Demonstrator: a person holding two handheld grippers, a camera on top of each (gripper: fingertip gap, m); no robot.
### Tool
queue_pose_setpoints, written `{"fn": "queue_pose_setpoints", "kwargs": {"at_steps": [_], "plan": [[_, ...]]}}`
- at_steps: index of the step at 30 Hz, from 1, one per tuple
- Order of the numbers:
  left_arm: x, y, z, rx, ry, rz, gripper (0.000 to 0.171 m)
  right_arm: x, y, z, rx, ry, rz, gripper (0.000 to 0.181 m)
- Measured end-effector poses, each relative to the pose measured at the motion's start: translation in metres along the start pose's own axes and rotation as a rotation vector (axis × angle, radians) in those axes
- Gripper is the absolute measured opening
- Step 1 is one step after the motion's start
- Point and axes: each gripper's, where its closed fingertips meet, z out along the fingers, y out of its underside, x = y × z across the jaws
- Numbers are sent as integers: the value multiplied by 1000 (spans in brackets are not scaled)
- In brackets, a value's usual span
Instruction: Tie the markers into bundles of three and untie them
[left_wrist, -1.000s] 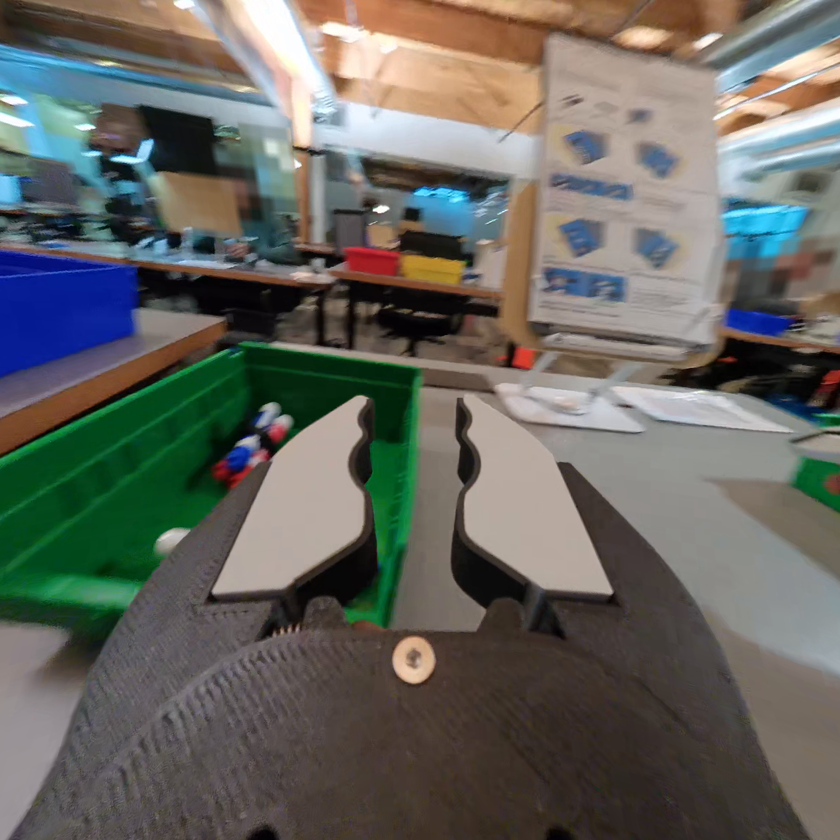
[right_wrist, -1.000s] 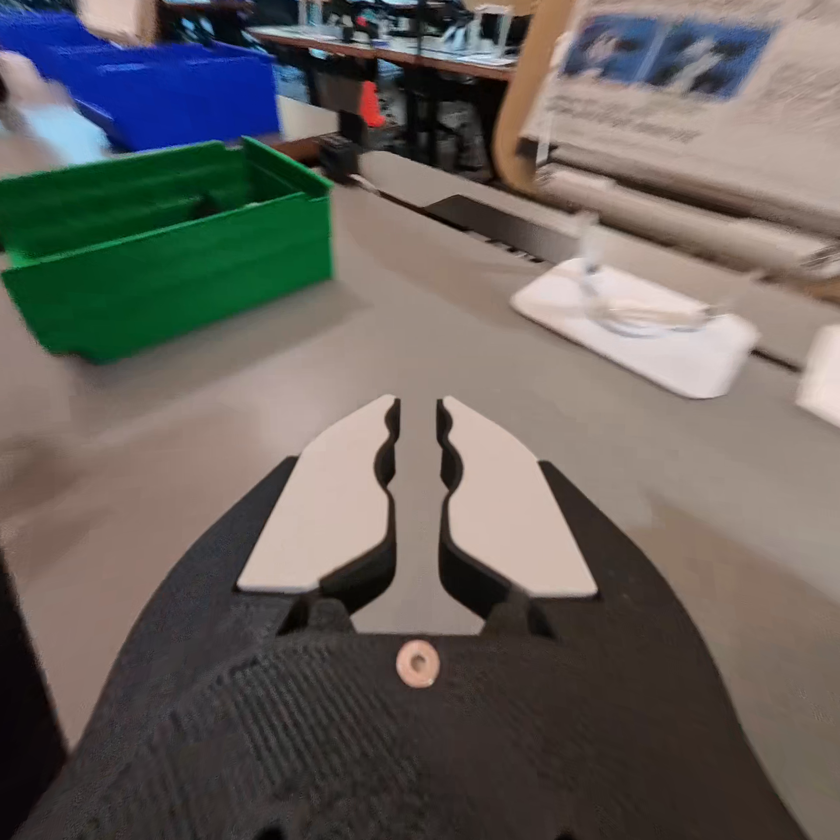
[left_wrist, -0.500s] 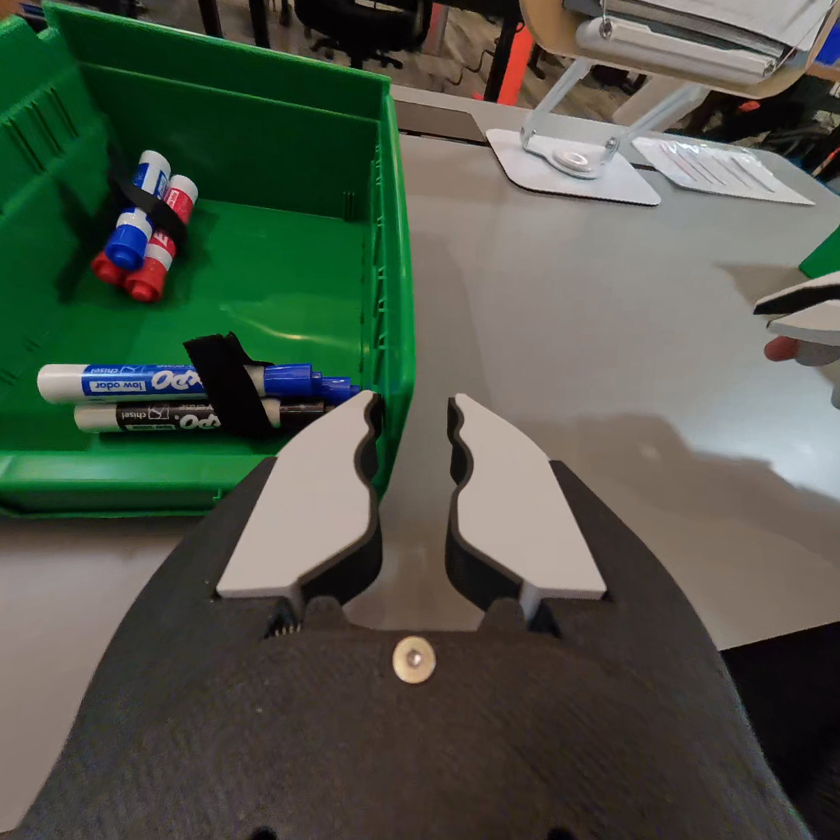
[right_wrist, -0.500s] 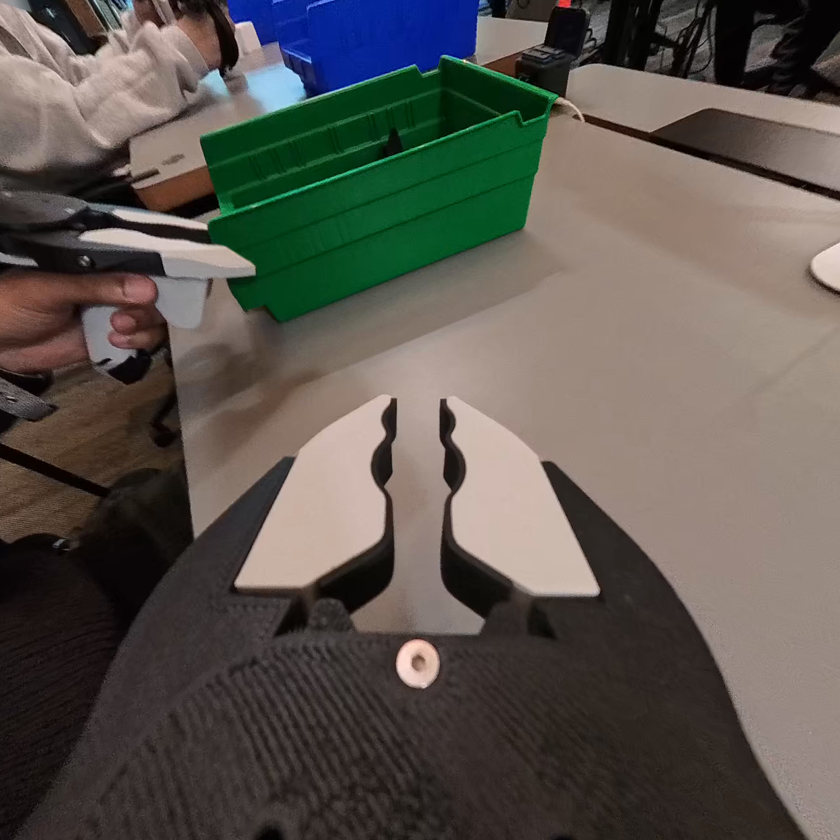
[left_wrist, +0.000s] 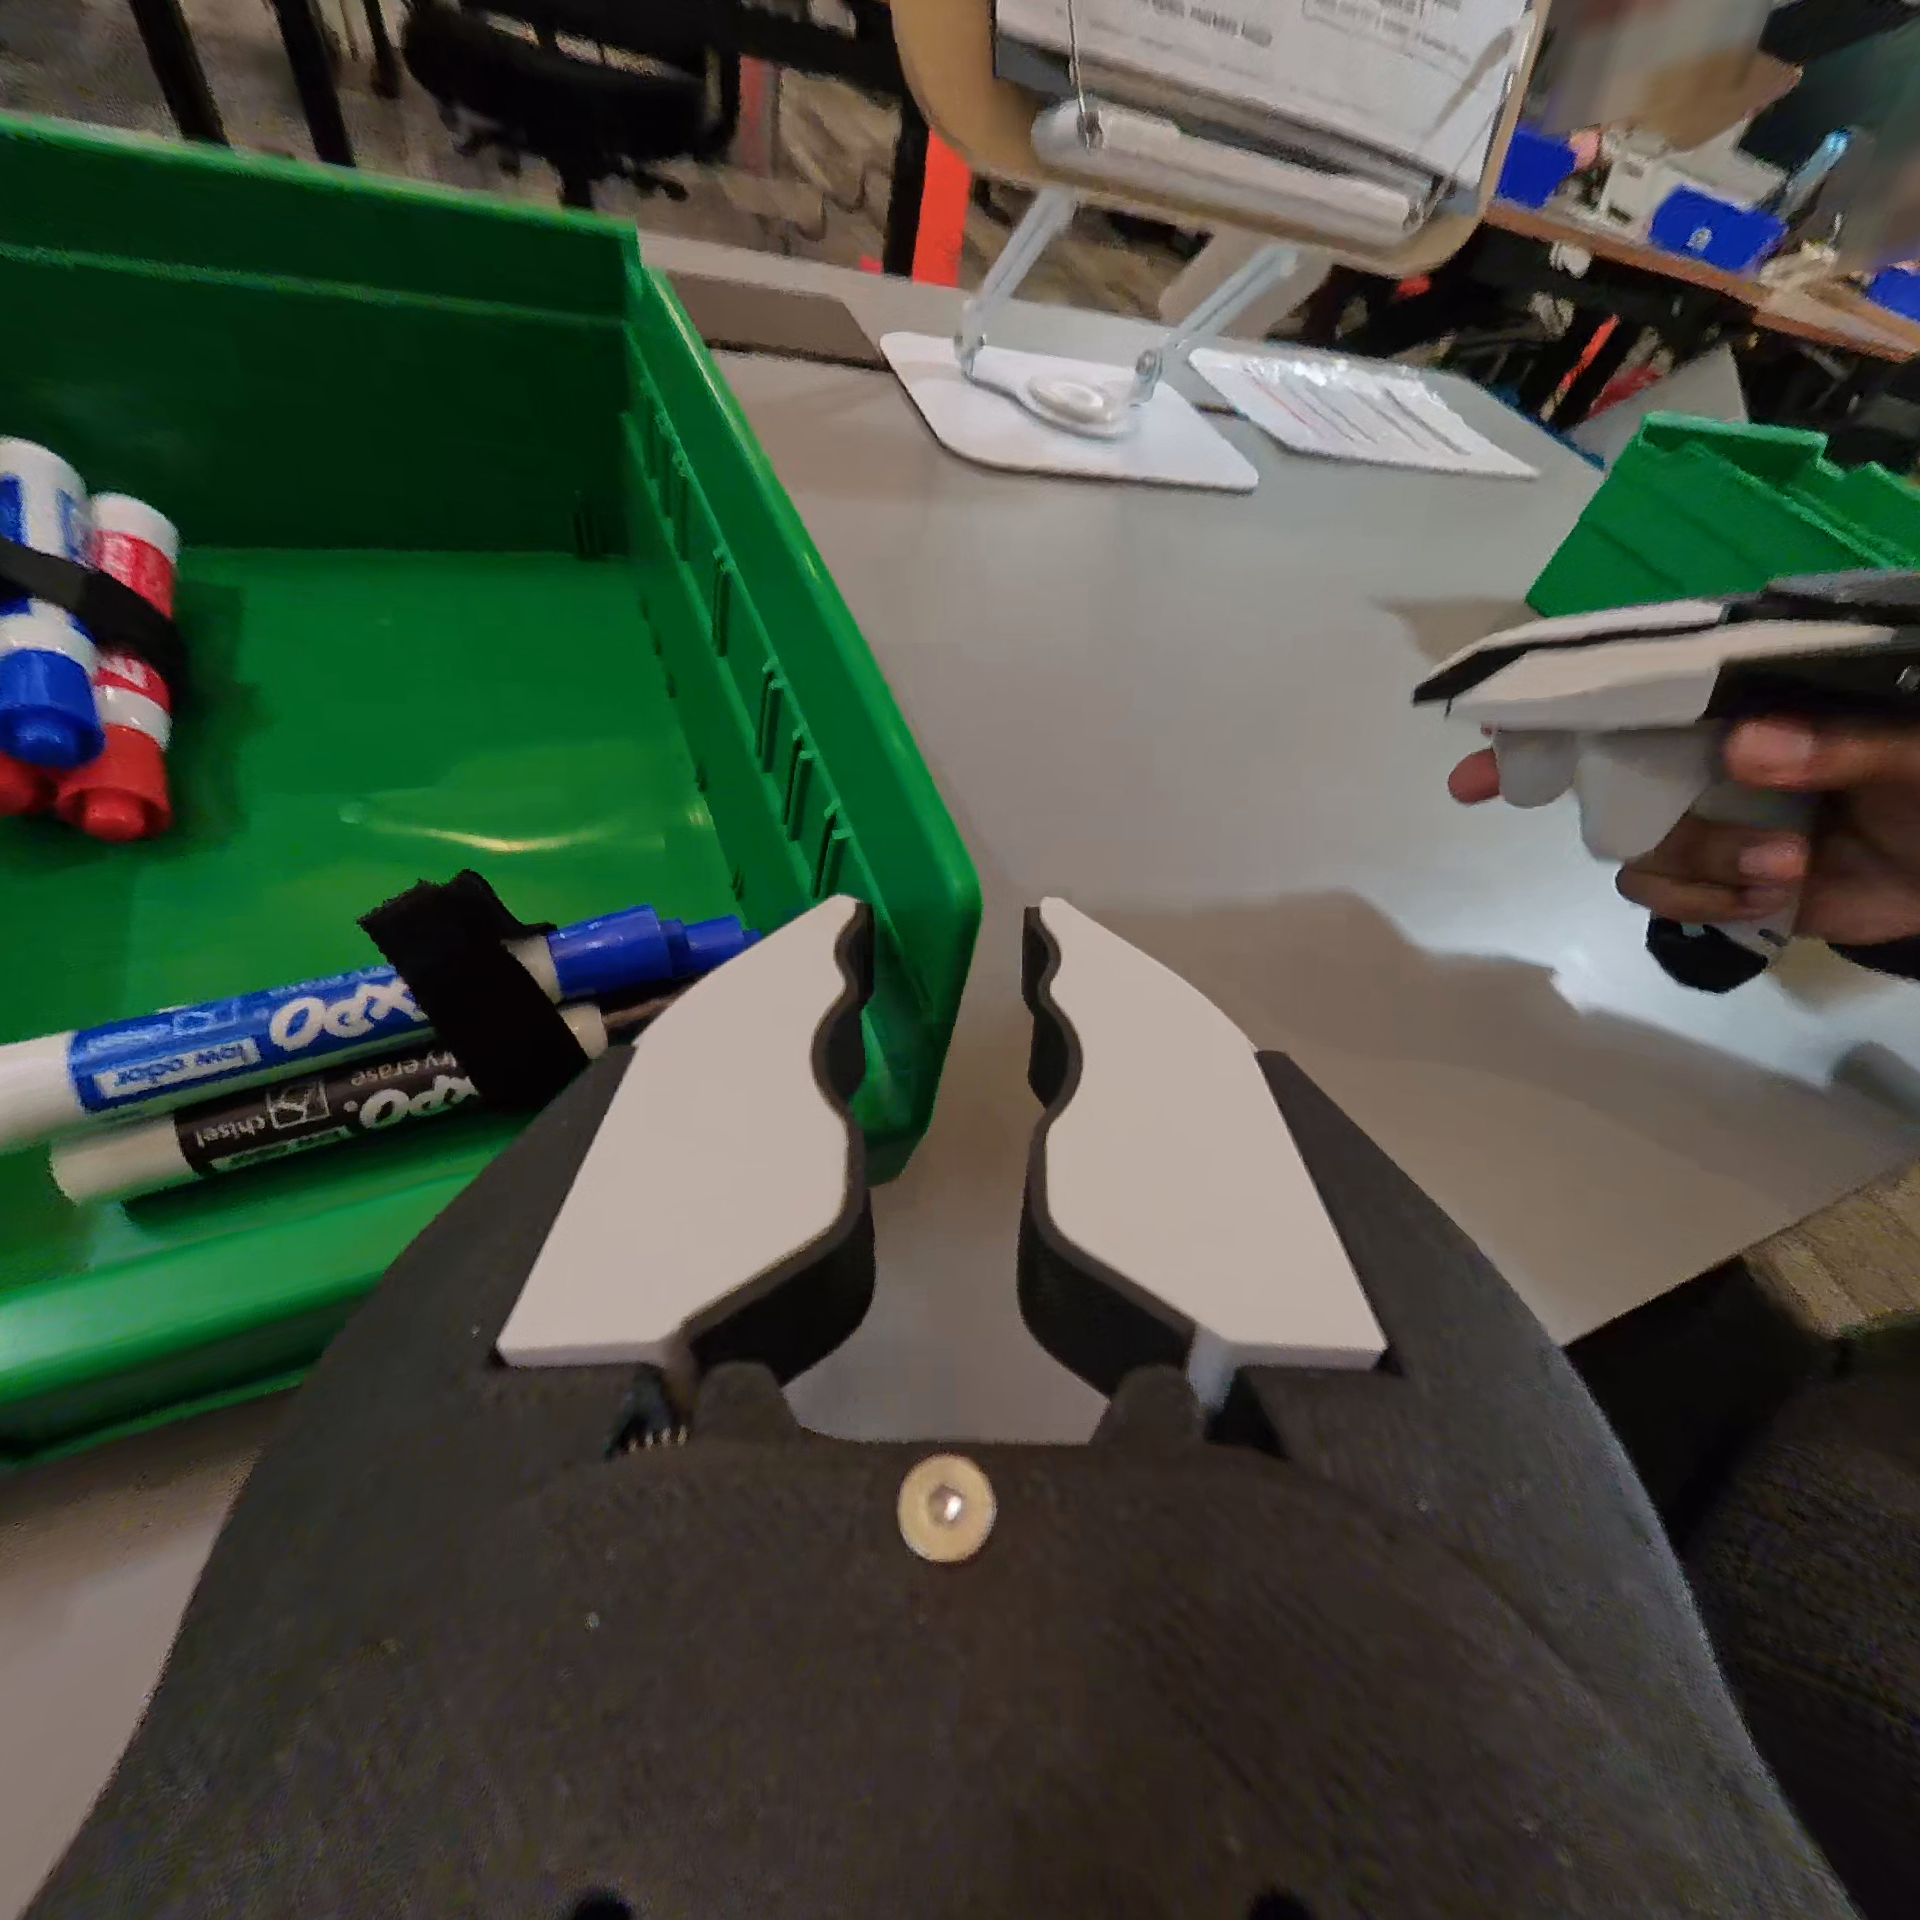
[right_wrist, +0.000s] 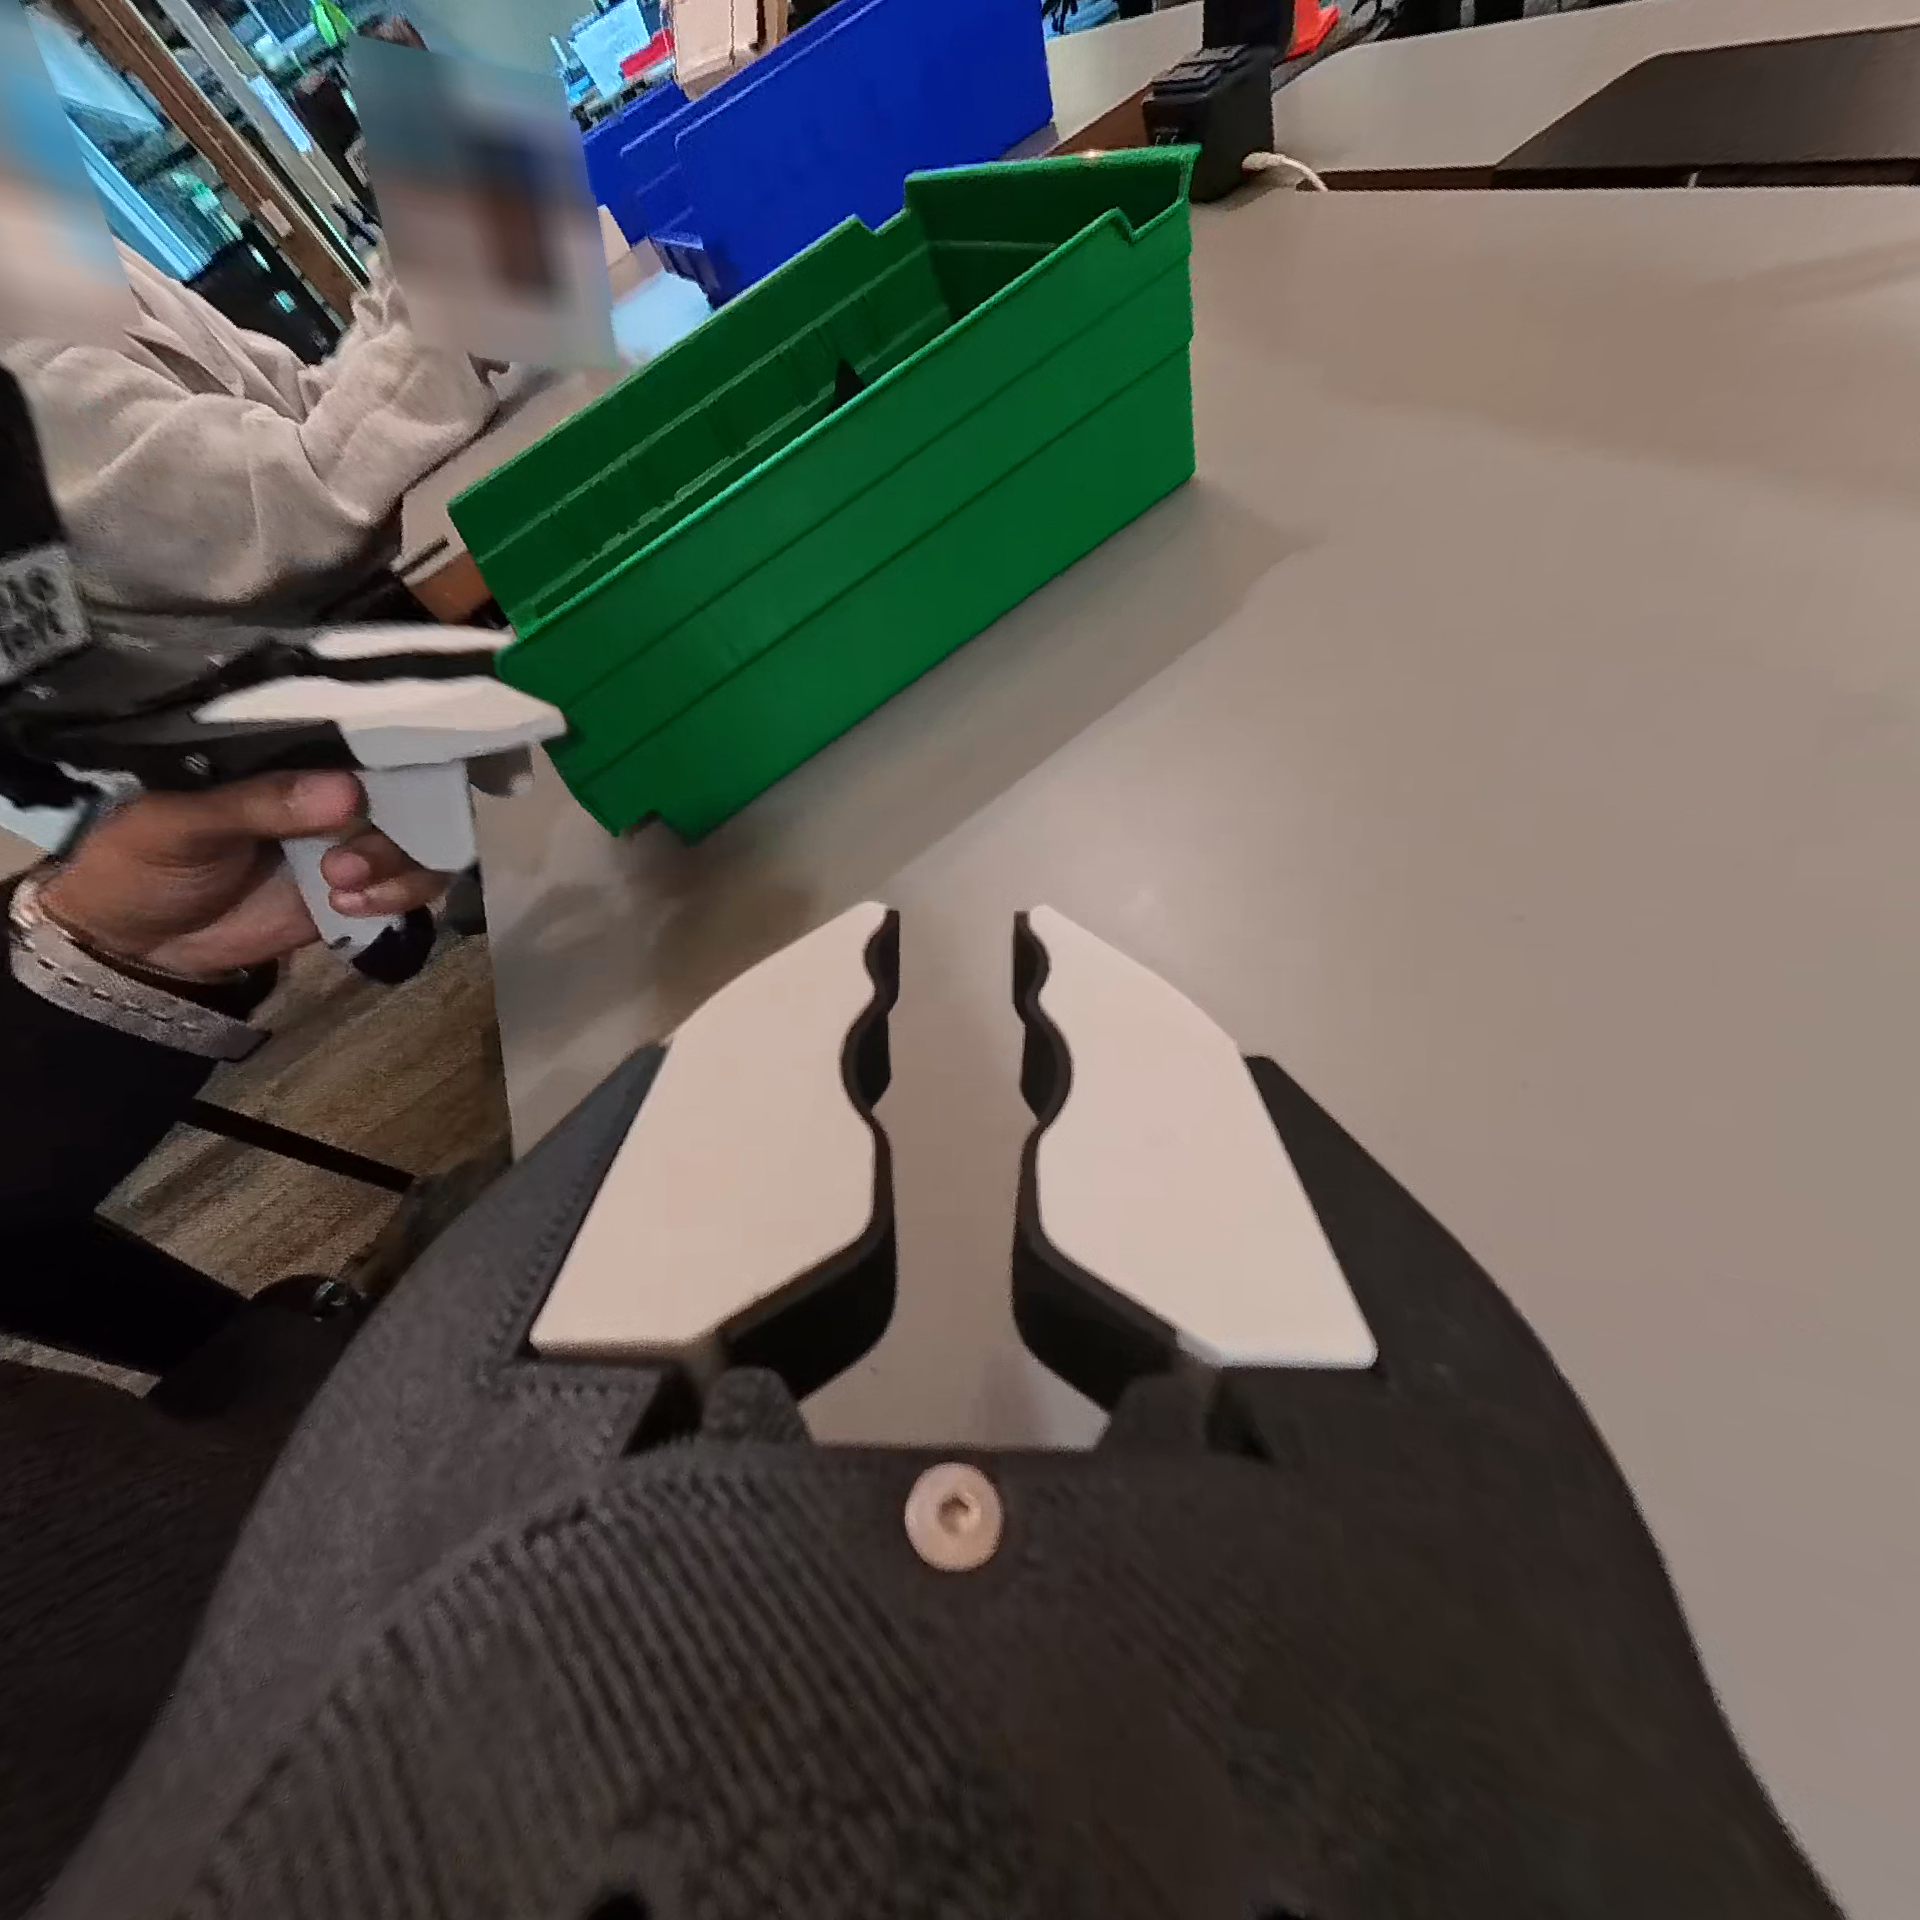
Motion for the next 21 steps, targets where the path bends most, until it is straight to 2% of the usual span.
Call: {"fn": "queue_pose_setpoints", "kwargs": {"at_steps": [3, 5, 6, 7, 9, 11, 13, 15, 17, 19, 21], "plan": [[-5, -15, -17, 114, -81, -57, 28, 7, 6, 3, -40, 73, -119, 24], [-8, -23, -35, 202, -141, -97, 32, 1, 1, 3, -29, 76, -175, 17], [-10, -24, -43, 230, -173, -95, 35, -8, -5, 3, -3, 48, -173, 10], [-13, -24, -51, 238, -211, -84, 37, -20, -13, 4, 33, 4, -161, 9], [-28, -20, -61, 230, -311, -78, 38, -47, -35, 12, 95, -67, -148, 18], [-41, -14, -61, 196, -360, -117, 40, -78, -53, 32, 91, -138, -167, 28], [-44, -3, -52, 130, -321, -178, 46, -114, -63, 62, -22, -238, -212, 48], [-43, 9, -44, 51, -277, -246, 51, -140, -72, 95, -155, -285, -304, 60], [-44, 14, -43, 25, -258, -291, 54, -152, -84, 131, -237, -275, -435, 59], [-47, 10, -47, 61, -264, -309, 54, -149, -90, 168, -335, -228, -554, 50], [-52, 10, -51, 77, -274, -326, 54, -141, -80, 196, -511, -214, -646, 43]]}}
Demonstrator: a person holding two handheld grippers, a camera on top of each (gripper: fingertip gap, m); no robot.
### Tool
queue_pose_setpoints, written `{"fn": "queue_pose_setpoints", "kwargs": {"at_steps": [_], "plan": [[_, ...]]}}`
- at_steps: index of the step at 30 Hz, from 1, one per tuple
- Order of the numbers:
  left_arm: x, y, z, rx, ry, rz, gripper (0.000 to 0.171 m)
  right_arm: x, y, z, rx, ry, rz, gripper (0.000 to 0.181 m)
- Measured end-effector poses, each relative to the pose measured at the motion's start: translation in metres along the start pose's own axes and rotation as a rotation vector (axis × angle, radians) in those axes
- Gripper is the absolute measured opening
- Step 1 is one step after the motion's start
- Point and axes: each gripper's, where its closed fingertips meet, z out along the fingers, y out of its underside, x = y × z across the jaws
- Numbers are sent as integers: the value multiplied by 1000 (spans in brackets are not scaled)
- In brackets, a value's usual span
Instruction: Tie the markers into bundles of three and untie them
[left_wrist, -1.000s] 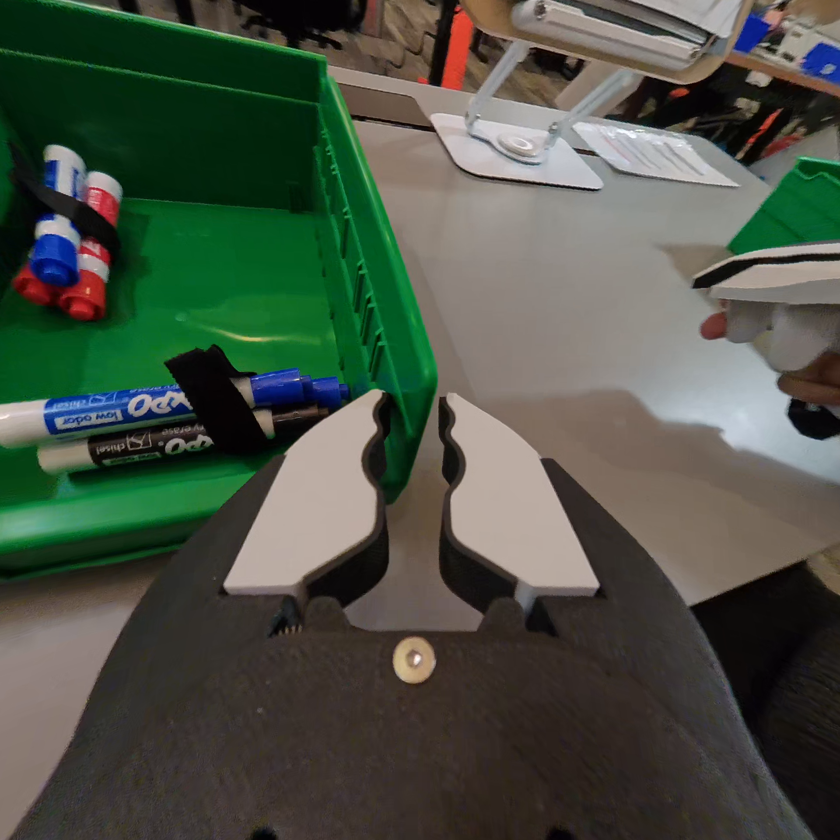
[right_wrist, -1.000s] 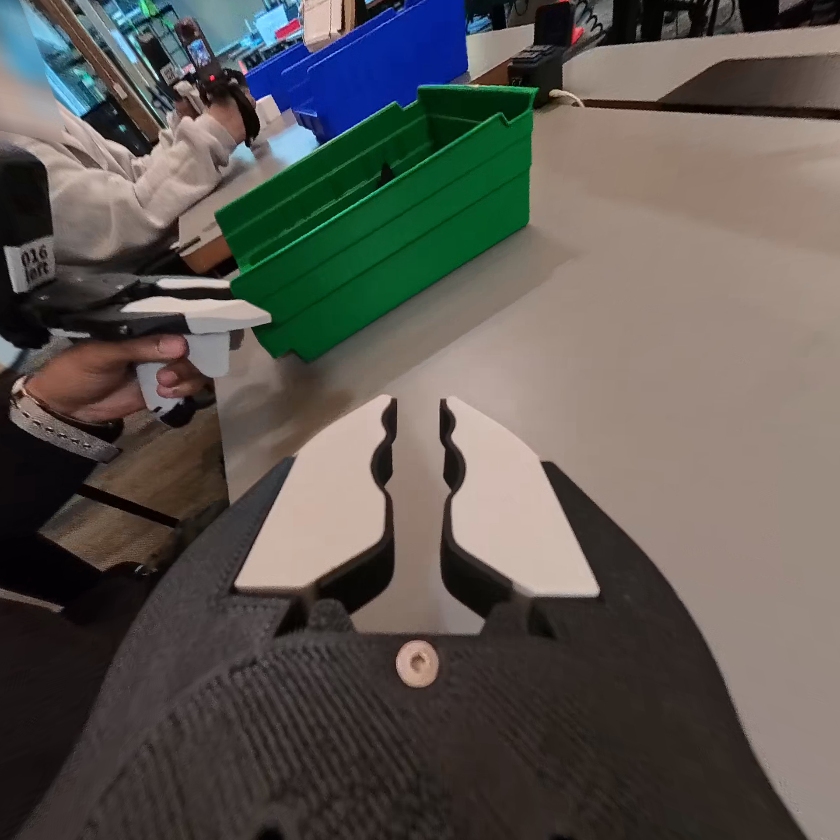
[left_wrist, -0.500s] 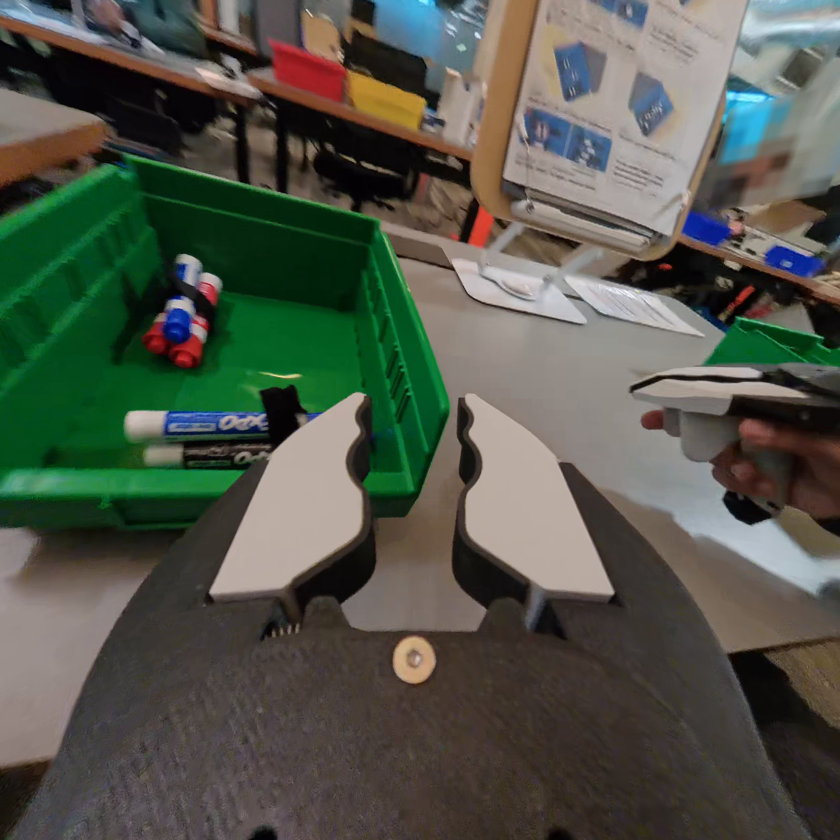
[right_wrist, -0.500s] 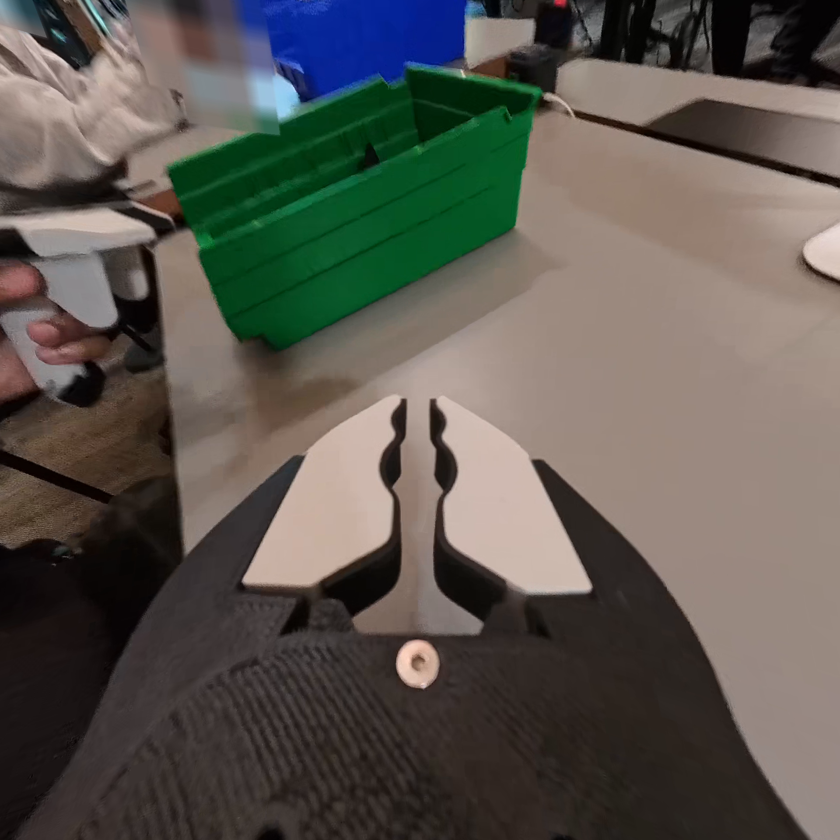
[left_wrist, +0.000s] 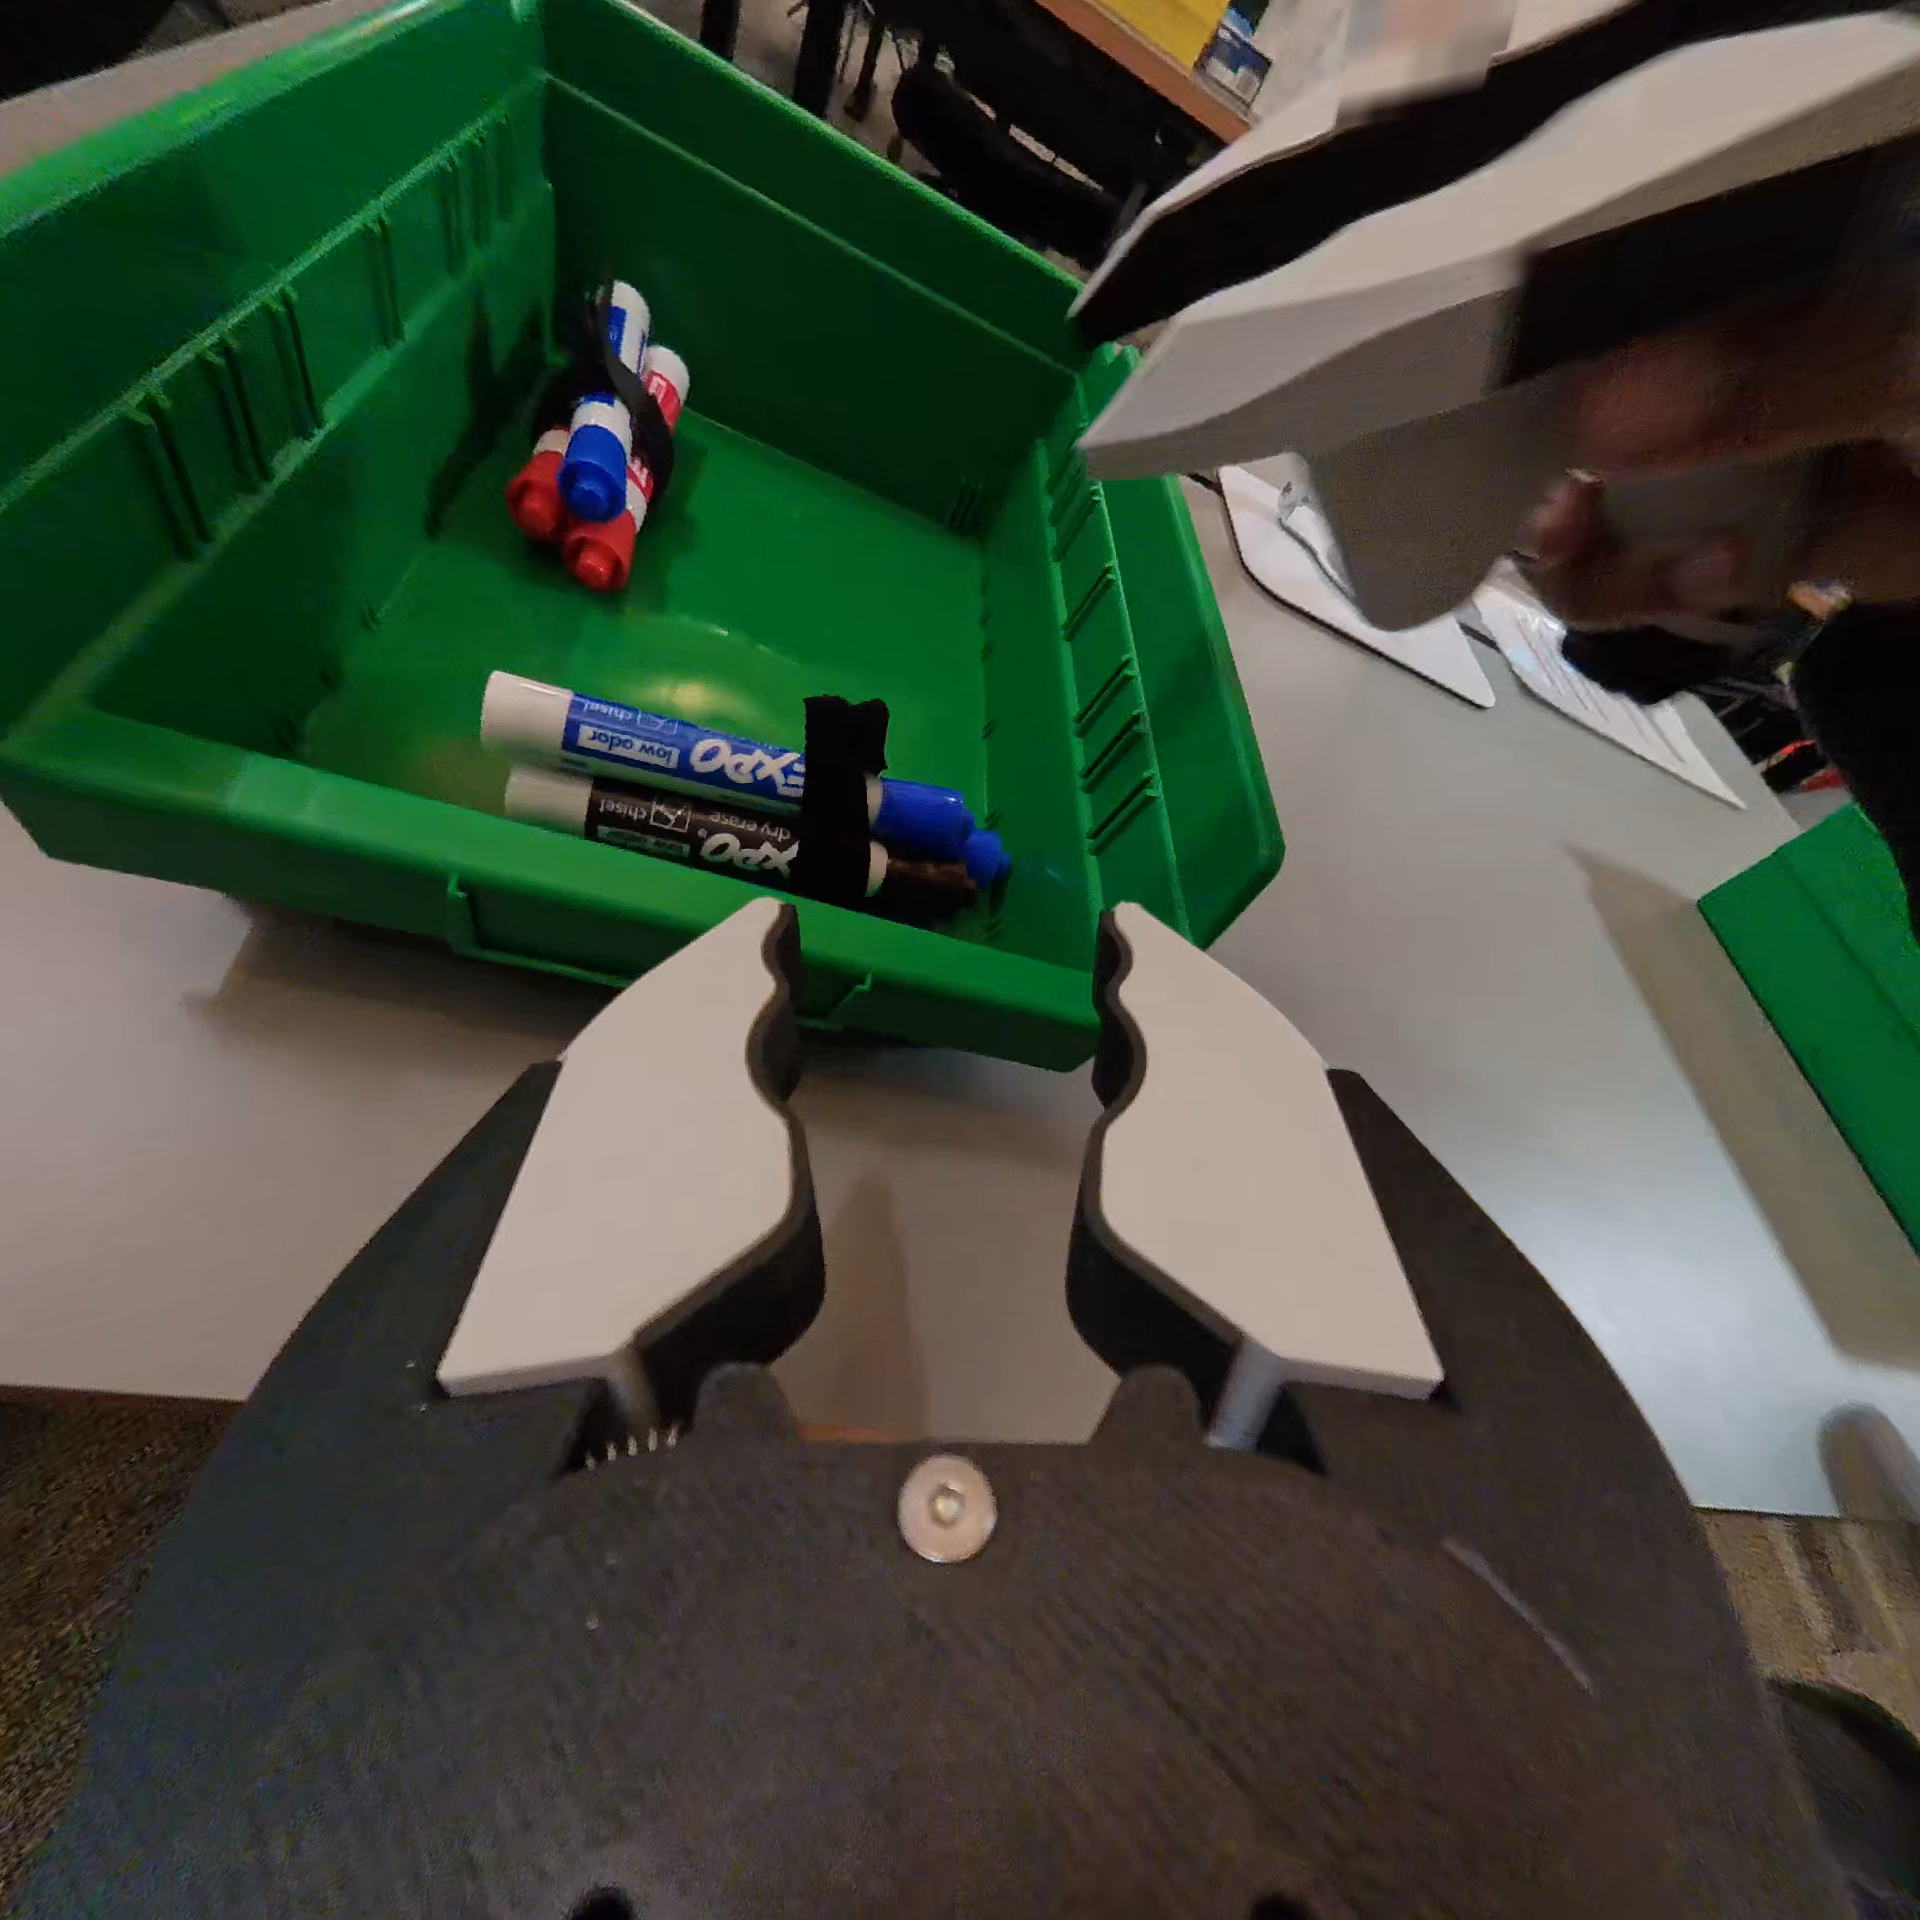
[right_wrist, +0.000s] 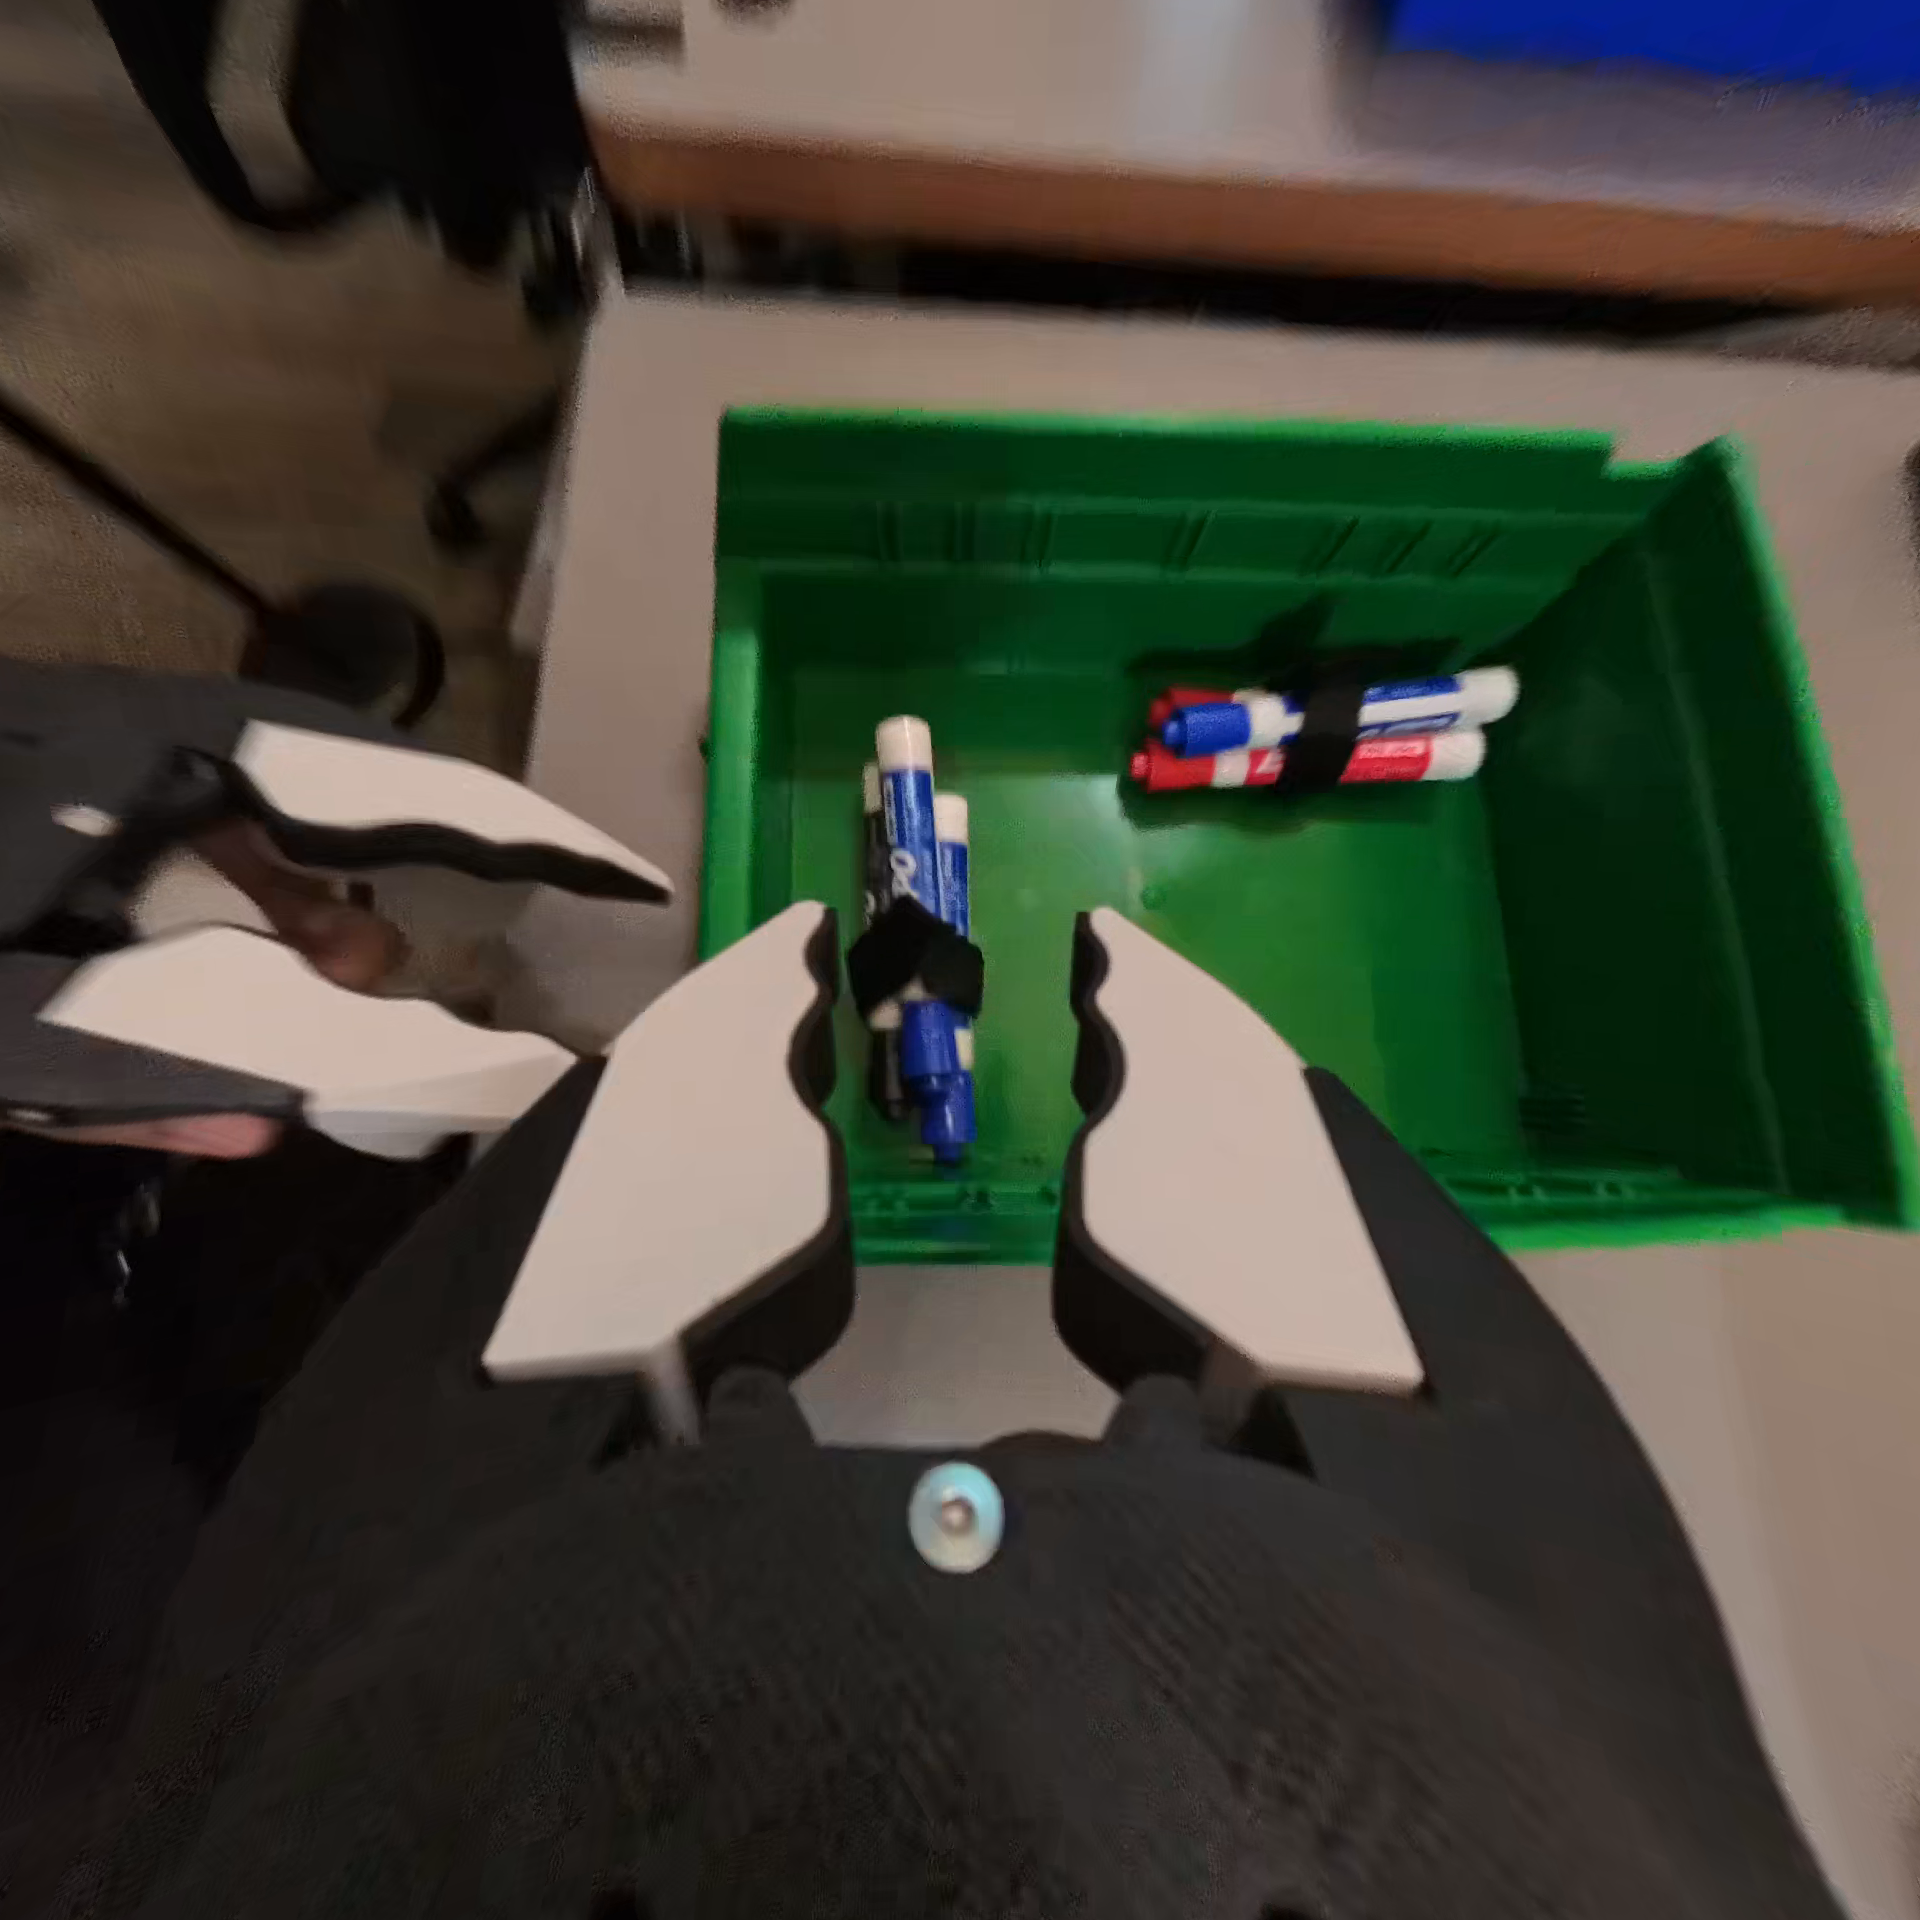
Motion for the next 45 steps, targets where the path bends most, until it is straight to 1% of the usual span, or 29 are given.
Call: {"fn": "queue_pose_setpoints", "kwargs": {"at_steps": [1, 2, 3, 4, 7, 9, 12, 13, 14, 15, 16, 17, 18, 20, 25, 28, 31, 34, 37, 41, 45], "plan": [[-1, 2, -1, -8, 8, -16, 54, 2, 6, 12, -102, -30, -26, 39], [-1, 4, -2, -21, 21, -36, 54, 1, 15, 21, -207, -77, -43, 30], [0, 6, -2, -33, 36, -56, 54, -3, 24, 27, -305, -139, -63, 26], [1, 8, -3, -41, 48, -69, 54, -4, 28, 31, -367, -181, -90, 28], [0, 12, -5, -55, 50, -67, 54, -3, 30, 42, -453, -237, -161, 29], [1, 14, -6, -62, 52, -59, 54, -5, 34, 53, -519, -273, -173, 39], [0, 17, -6, -76, 50, -54, 54, -22, 48, 63, -652, -378, -127, 56], [0, 18, -6, -82, 50, -55, 54, -22, 53, 67, -698, -374, -110, 61], [0, 19, -6, -86, 50, -57, 54, -21, 56, 72, -728, -350, -102, 62], [0, 19, -6, -88, 53, -59, 54, -19, 59, 76, -749, -327, -99, 60], [0, 20, -6, -90, 55, -61, 54, -17, 61, 80, -762, -305, -88, 49], [0, 20, -6, -92, 56, -62, 54, -17, 62, 83, -768, -293, -69, 30], [0, 20, -6, -93, 57, -62, 54, -17, 63, 84, -773, -294, -58, 20], [0, 21, -6, -97, 60, -59, 54, -16, 62, 81, -761, -305, -73, 16], [2, 21, -4, -100, 72, -63, 54, -1, 42, 67, -621, -246, -45, 12], [4, 15, -4, -66, 74, -45, 53, 3, 31, 54, -538, -227, -24, 9], [7, 9, -5, -29, 76, -8, 53, 1, 25, 38, -490, -237, -12, 7], [15, 5, -5, -9, 110, 6, 54, 1, 21, 23, -452, -226, -6, 6], [27, -2, -7, 33, 187, -6, 56, -4, 15, 6, -419, -238, 6, 6], [49, -18, -16, 124, 352, -86, 56, -18, 6, -23, -354, -260, 6, 4], [64, -28, -19, 164, 478, -146, 57, -29, 4, -55, -306, -265, 19, 2]]}}
